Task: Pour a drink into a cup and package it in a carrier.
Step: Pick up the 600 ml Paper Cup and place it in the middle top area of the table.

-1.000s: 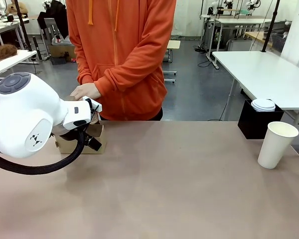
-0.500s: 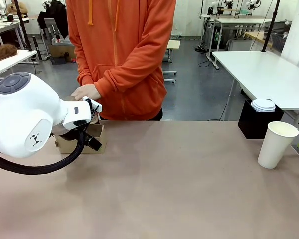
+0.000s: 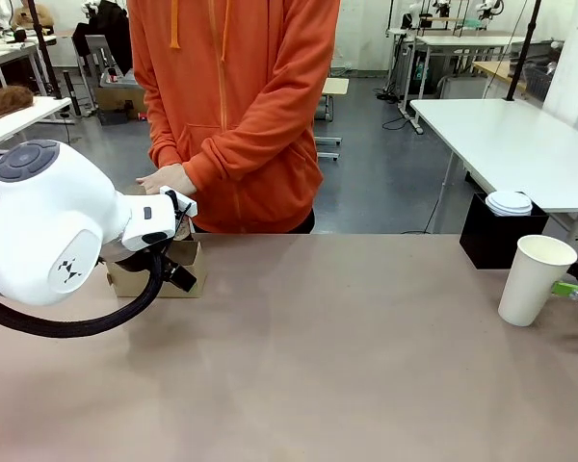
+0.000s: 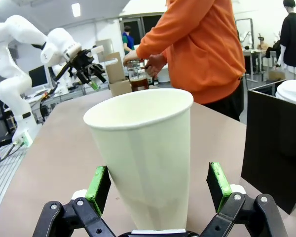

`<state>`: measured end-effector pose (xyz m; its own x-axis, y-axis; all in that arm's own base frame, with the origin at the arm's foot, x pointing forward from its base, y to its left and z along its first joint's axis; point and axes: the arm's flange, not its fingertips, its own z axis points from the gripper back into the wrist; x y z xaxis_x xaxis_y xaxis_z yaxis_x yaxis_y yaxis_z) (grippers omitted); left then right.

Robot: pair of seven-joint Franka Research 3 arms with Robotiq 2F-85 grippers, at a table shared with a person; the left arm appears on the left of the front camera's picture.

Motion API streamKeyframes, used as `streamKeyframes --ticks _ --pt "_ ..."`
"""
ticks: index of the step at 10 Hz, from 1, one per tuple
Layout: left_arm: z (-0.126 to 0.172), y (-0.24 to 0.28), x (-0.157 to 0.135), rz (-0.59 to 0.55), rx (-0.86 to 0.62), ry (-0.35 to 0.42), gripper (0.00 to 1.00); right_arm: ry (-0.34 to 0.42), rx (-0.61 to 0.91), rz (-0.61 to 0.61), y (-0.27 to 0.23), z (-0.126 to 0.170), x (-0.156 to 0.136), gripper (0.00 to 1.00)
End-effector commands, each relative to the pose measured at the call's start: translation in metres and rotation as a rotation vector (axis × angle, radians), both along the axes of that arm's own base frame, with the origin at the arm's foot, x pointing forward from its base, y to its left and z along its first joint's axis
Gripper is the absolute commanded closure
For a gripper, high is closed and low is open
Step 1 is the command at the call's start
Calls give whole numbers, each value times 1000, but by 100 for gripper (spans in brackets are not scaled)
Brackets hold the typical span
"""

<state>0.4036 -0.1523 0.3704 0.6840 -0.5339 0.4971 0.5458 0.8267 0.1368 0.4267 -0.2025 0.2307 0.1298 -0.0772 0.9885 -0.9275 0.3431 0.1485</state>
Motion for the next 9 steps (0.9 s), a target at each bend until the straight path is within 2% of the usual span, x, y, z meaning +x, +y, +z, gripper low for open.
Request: streamKeyframes --ticks 1,9 --pt "0 0 0 0 -2 0 0 5 -30 3 15 -1 -2 0" --pt "0 0 0 0 -2 0 0 17 -35 31 62 -9 10 0"
